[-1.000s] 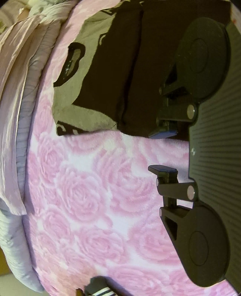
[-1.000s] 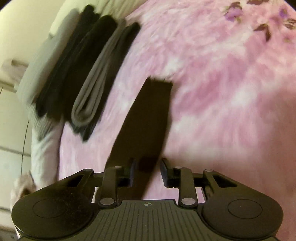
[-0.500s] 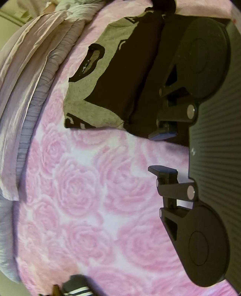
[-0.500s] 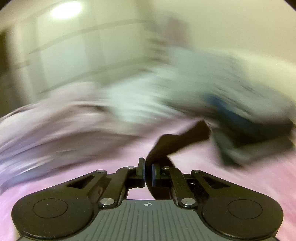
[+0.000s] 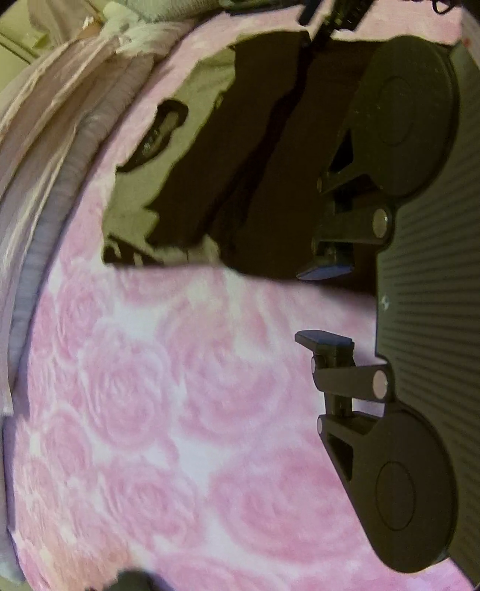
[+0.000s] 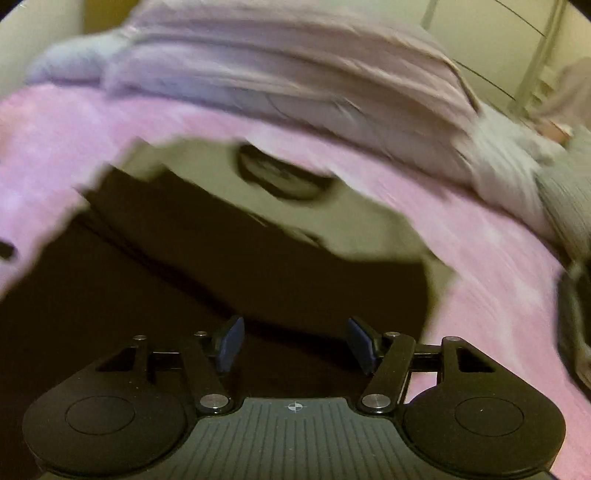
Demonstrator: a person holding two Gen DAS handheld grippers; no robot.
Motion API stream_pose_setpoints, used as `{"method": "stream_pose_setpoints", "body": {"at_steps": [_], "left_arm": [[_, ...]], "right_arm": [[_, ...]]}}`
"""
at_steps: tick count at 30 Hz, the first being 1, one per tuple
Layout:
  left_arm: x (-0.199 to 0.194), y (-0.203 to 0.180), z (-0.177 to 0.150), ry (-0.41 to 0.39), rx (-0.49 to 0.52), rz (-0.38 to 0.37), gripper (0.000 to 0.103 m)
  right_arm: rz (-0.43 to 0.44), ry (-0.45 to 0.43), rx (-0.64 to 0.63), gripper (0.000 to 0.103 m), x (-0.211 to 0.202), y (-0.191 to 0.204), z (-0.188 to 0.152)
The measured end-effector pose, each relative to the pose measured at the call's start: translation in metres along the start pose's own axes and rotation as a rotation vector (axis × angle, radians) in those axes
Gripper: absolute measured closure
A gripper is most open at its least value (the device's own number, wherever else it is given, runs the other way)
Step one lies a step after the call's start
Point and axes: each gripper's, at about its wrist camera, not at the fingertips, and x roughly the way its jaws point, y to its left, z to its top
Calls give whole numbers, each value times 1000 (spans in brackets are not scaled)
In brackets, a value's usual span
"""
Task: Fold large clothes
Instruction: 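Fold the sleeve across the body with the right gripper and release, then grasp the dark sweater hem with both grippers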
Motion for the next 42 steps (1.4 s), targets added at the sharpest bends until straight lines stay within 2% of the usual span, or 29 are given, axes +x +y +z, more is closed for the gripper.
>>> {"method": "stream_pose_setpoints", "body": {"at_steps": [2, 5, 7, 10, 15, 17, 21, 22, 23, 24, 26, 28, 31, 34, 36, 38, 40, 41, 42], "left_arm": [[7, -13, 10, -25, 34, -23, 78], [18, -40, 27, -89, 125, -40, 78], [24, -56, 36, -139, 187, -43, 78], [39, -76, 52, -175, 259, -15, 78], [47, -88, 67, -218, 317, 36, 77], [51, -87, 71, -212, 328, 65, 68], [67, -86, 73, -146, 342, 62, 70], [71, -87, 72, -132, 349, 63, 75], [72, -87, 71, -132, 353, 77, 90], [73, -87, 70, -137, 358, 90, 96], [66, -83, 68, -175, 343, 85, 100], [56, -78, 67, -222, 315, 90, 101], [51, -67, 66, -262, 274, 153, 101], [67, -60, 65, -168, 249, 138, 100], [69, -66, 64, -163, 298, 157, 98], [56, -70, 66, -241, 298, 134, 90], [44, -69, 66, -326, 271, 83, 91], [44, -70, 64, -337, 284, 46, 90], [51, -72, 62, -298, 313, 40, 90]], "right_arm": [[-33, 7, 7, 56, 7, -24, -5], [-24, -40, 97, 68, 6, -53, -4], [-10, -75, 183, 70, 6, -68, -4], [1, -78, 307, 71, 17, -84, 7], [3, -77, 439, 72, 20, -104, 15], [-1, -72, 471, 72, 14, -108, 10], [1, -22, 520, 71, 13, -110, -9], [1, -12, 529, 71, 12, -109, -13], [0, -6, 534, 71, 12, -108, -16], [-2, -3, 537, 71, 10, -107, -18], [-8, -8, 536, 71, 6, -104, -21], [-12, -19, 522, 72, 4, -101, -21], [-23, -33, 475, 72, 5, -95, -17], [-24, 0, 424, 72, 18, -87, -12], [-50, 24, 385, 72, 24, -83, -6], [-57, -26, 370, 72, 17, -81, 1], [-27, -84, 358, 72, 10, -79, 7], [0, -101, 349, 72, 10, -77, 9], [22, -97, 334, 72, 15, -75, 10]]}}
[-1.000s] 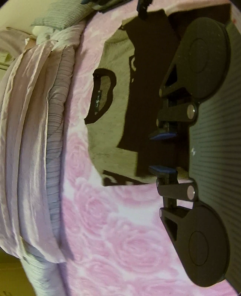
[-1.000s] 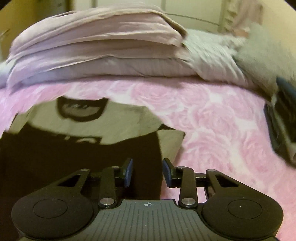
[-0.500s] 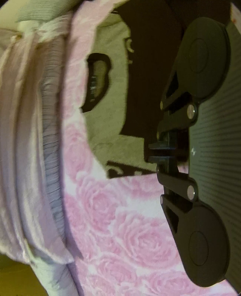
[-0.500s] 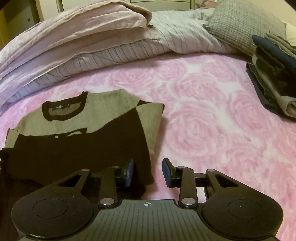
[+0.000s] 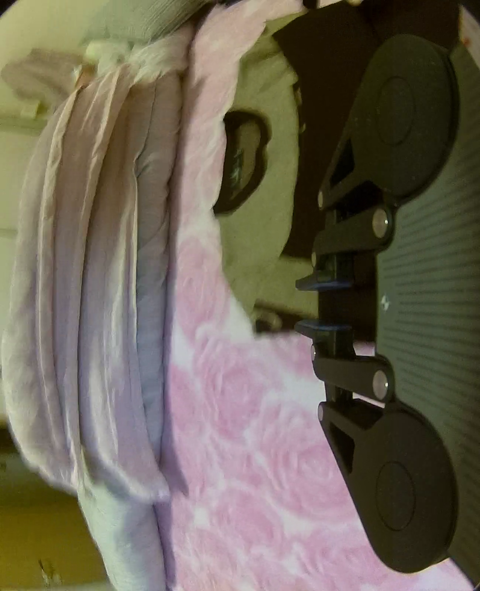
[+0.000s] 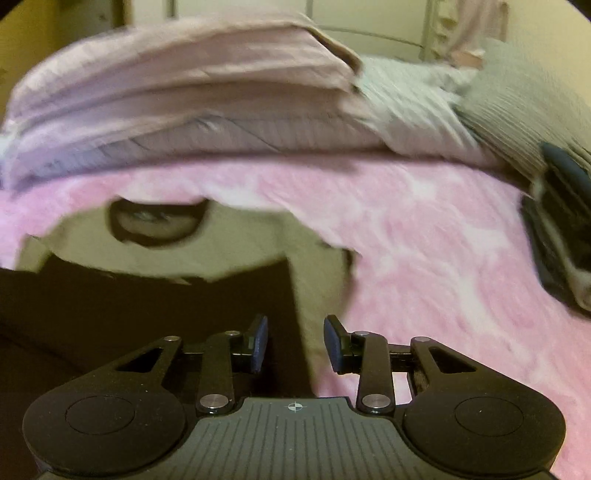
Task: Fold large clothes
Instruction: 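Grasp the dark sweater hem with both grippers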
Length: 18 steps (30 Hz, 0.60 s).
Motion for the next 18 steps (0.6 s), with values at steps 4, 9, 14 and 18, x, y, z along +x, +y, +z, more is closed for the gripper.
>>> {"method": "stream_pose_setpoints", "body": {"at_steps": [4, 9, 14, 18], "left_arm": [[27, -11, -15, 107, 134, -6, 85], [-12, 2, -16, 97, 42, -74, 87], [-52, 0, -67, 210, 78, -142, 87], [-90, 6, -117, 282, 95, -148, 87]], "right_arm": [[-5, 105, -24, 72, 29, 0, -9], [27, 58, 39, 72, -15, -10, -8], [76, 205, 42, 72, -51, 6, -68], [43, 276, 27, 72, -93, 22, -122]]}}
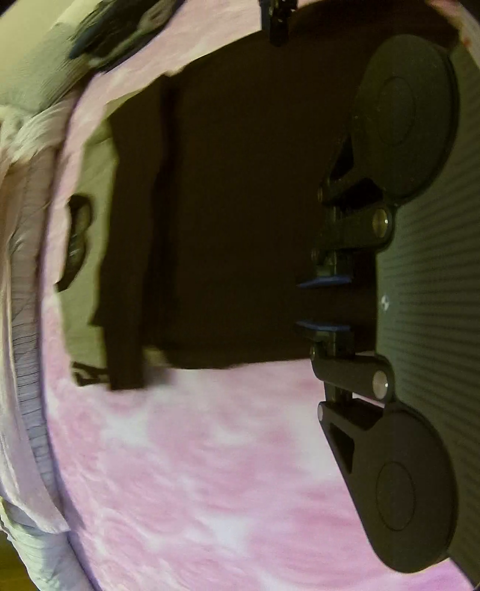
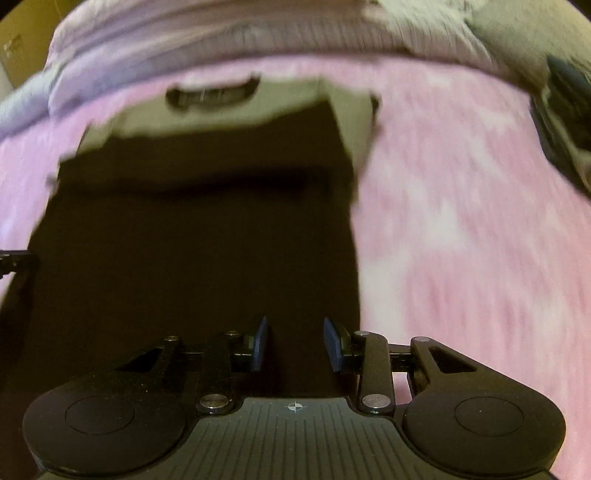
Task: Fold large clothes
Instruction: 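Grasp the dark sweater hem with both grippers, then lift the hem and fold it up toward the collar with both grippers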
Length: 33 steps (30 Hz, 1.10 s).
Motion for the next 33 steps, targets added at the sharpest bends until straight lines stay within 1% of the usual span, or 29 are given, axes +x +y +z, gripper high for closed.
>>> {"method": "stream_pose_setpoints", "body": {"at_steps": [1, 3, 4, 5, 6, 7, 8, 9, 10, 11, 13, 14, 16, 18, 20, 23, 26, 27, 30, 33], "left_arm": [[-10, -2, -14, 12, 1, -5, 87], [-33, 0, -41, 60, -22, -25, 87], [-43, 0, -55, 91, -31, -38, 89], [-52, 0, -67, 120, -29, -44, 89], [-61, -3, -78, 142, -21, -33, 89], [-67, -2, -89, 194, -23, -24, 88], [-72, 0, -97, 215, -47, -28, 88], [-80, 4, -103, 215, -91, -38, 87], [-86, 7, -105, 211, -126, -46, 87], [-92, 11, -106, 199, -174, -68, 81], [-94, 19, -106, 175, -275, -133, 72], [-91, 22, -107, 171, -321, -163, 71], [-84, 25, -109, 151, -388, -188, 71], [-73, 26, -114, 128, -438, -225, 71], [-63, 24, -117, 105, -463, -249, 71], [-47, 26, -110, 31, -456, -318, 71], [-27, 35, -97, -45, -467, -405, 71], [-21, 39, -94, -59, -475, -434, 71], [-17, 47, -99, -70, -477, -482, 75], [-25, 52, -122, -67, -496, -528, 77]], "right_arm": [[-7, 3, -1, 72, -10, 2, -15], [3, 61, 18, 72, -29, 4, -44], [5, 86, 30, 72, -38, 3, -60], [14, 102, 33, 72, -48, 2, -75], [27, 111, 27, 72, -57, 2, -87], [29, 125, 19, 72, -65, 1, -96], [26, 158, 23, 72, -69, 0, -102], [40, 191, 46, 72, -72, -5, -106], [63, 199, 78, 71, -76, -11, -107], [88, 179, 117, 71, -81, -18, -107], [135, 110, 189, 70, -88, -33, -104], [165, 81, 233, 66, -87, -41, -102], [221, 61, 312, 57, -79, -57, -102], [294, 58, 385, 57, -66, -70, -108], [367, 43, 460, 56, -54, -84, -114], [495, -1, 512, 57, -37, -95, -110], [597, -22, 572, 57, -10, -103, -94], [633, -25, 587, 57, -5, -110, -82], [694, -25, 560, 57, -1, -116, -81], [751, 7, 507, 57, -12, -117, -101]]}}
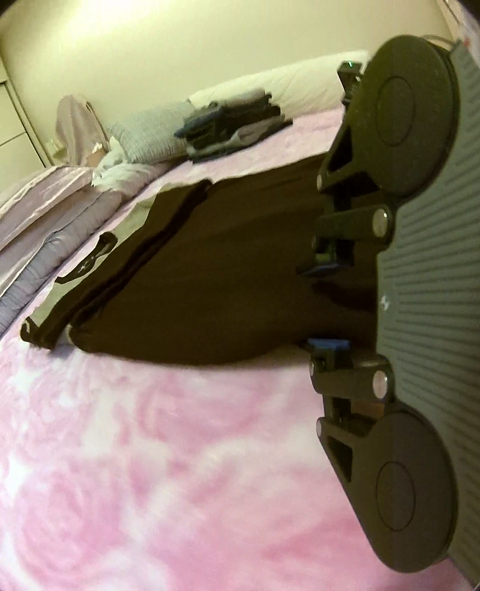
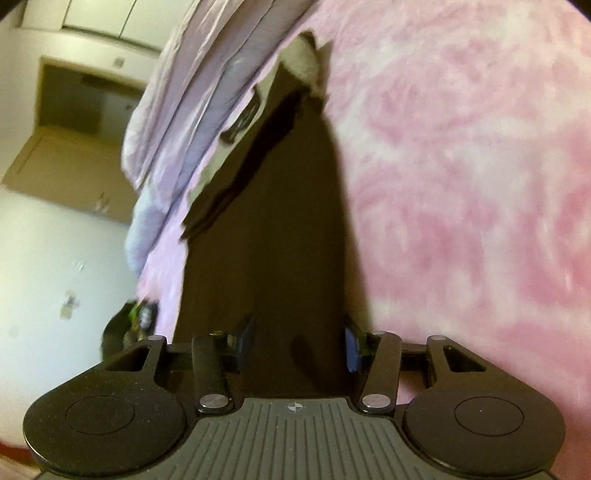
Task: Fold large clothes
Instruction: 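Lift the hem and fold it up toward the collar with both grippers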
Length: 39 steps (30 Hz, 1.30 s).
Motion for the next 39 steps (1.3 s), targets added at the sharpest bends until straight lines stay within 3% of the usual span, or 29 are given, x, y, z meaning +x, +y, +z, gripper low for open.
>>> {"method": "stream_pose_setpoints", "body": {"at_steps": [6, 9, 10, 14, 18, 22, 27, 32, 35, 39], "left_arm": [[-28, 8, -55, -19, 20, -85, 78], [-24, 5, -53, -38, 12, -69, 86], [-22, 5, -50, -34, 0, -64, 97], [-33, 0, -52, -65, 42, -61, 98], [-66, -6, -65, -126, 78, -69, 98], [-104, -5, -88, -149, 90, -79, 98], [-169, -4, -142, -170, 98, -108, 98], [-217, 9, -195, -131, 38, -147, 98], [-218, 1, -186, -137, 40, -157, 98], [-208, -15, -136, -186, 22, -224, 98]], "right_arm": [[6, -9, -49, 59, -14, 10, -56], [-35, -74, 15, 78, -13, 8, -61], [-52, -83, 36, 101, -12, 5, -62], [-90, -139, 73, 102, -18, 7, -72], [-51, -219, 80, 102, -47, 28, -99], [-34, -243, 51, 102, -71, 55, -134], [-12, -238, 40, 102, -108, 82, -219], [17, -258, 100, 102, -140, 96, -302], [14, -269, 108, 102, -149, 106, -305], [42, -309, 46, 102, -159, 129, -257]]}}
